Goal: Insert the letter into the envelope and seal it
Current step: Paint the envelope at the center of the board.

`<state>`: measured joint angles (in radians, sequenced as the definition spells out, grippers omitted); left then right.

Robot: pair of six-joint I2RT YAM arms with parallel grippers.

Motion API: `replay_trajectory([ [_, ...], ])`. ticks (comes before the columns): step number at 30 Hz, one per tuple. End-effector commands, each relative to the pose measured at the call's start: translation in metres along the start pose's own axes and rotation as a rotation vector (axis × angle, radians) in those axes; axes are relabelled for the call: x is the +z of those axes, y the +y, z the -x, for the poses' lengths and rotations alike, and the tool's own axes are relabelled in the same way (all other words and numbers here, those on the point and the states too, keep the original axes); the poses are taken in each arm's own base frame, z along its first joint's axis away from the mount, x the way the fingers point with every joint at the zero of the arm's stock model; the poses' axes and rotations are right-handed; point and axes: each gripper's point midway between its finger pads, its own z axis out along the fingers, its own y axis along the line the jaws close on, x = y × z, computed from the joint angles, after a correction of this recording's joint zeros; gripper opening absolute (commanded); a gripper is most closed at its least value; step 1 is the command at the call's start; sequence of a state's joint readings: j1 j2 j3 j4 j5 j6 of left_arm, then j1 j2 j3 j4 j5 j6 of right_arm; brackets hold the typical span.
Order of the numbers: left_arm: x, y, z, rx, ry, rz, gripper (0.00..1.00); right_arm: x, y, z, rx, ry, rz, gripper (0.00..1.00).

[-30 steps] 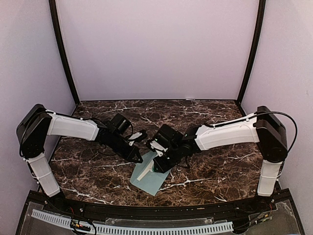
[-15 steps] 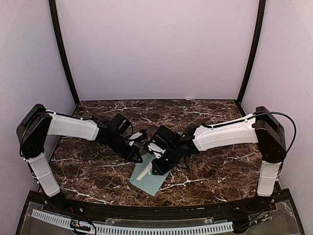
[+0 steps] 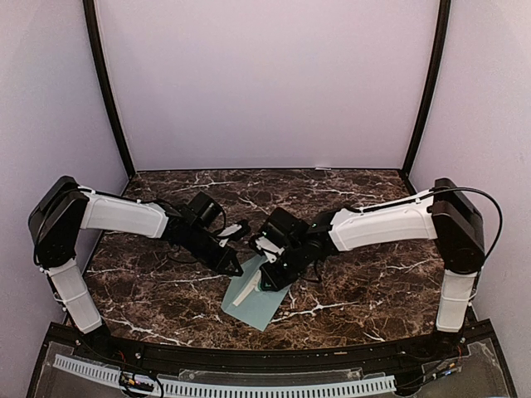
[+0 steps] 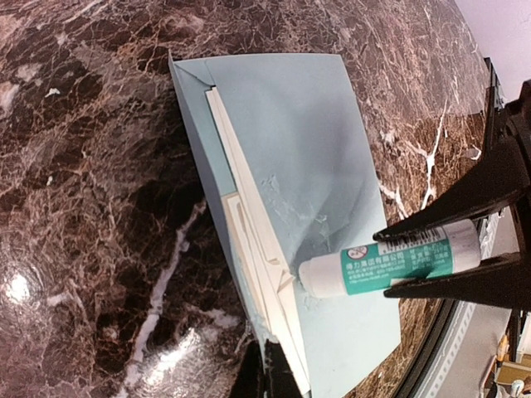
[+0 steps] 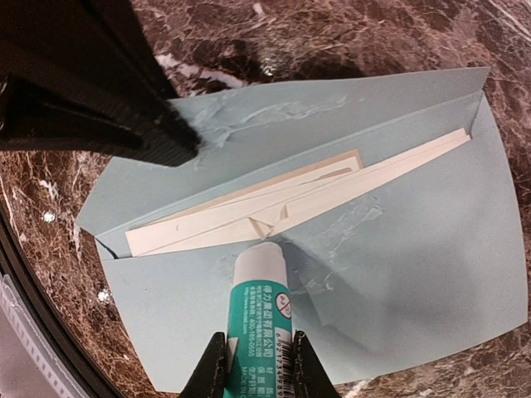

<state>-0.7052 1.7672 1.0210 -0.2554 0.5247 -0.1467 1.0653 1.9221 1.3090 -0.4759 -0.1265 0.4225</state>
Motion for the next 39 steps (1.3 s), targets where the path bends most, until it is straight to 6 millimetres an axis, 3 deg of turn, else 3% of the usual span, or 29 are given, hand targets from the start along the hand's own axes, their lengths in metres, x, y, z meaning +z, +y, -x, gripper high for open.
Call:
replay_trajectory([
  [1, 0.003, -0.005, -0.001, 0.023, 0.014, -0.016, 0.0, 0.013, -0.051, -0.029, 0.064, 0.101, -0.158, 0.07],
  [11, 0.004, -0.004, -0.002, 0.025, 0.017, -0.015, 0.0, 0.012, -0.077, -0.028, 0.102, 0.1, -0.209, 0.07],
  [16, 0.005, -0.004, -0.002, 0.024, 0.018, -0.014, 0.0, 0.011, -0.08, -0.026, 0.099, 0.1, -0.207, 0.07],
  [22, 0.005, -0.003, -0.002, 0.018, 0.018, -0.01, 0.0, 0.01, -0.056, -0.03, 0.044, 0.108, -0.109, 0.07],
  [31, 0.006, -0.001, -0.001, -0.003, 0.018, 0.004, 0.0, 0.014, -0.011, -0.05, -0.057, 0.184, -0.01, 0.08],
  [39, 0.005, -0.001, -0.001, -0.007, 0.017, 0.003, 0.0, 0.018, 0.014, -0.054, -0.088, 0.206, 0.056, 0.08],
])
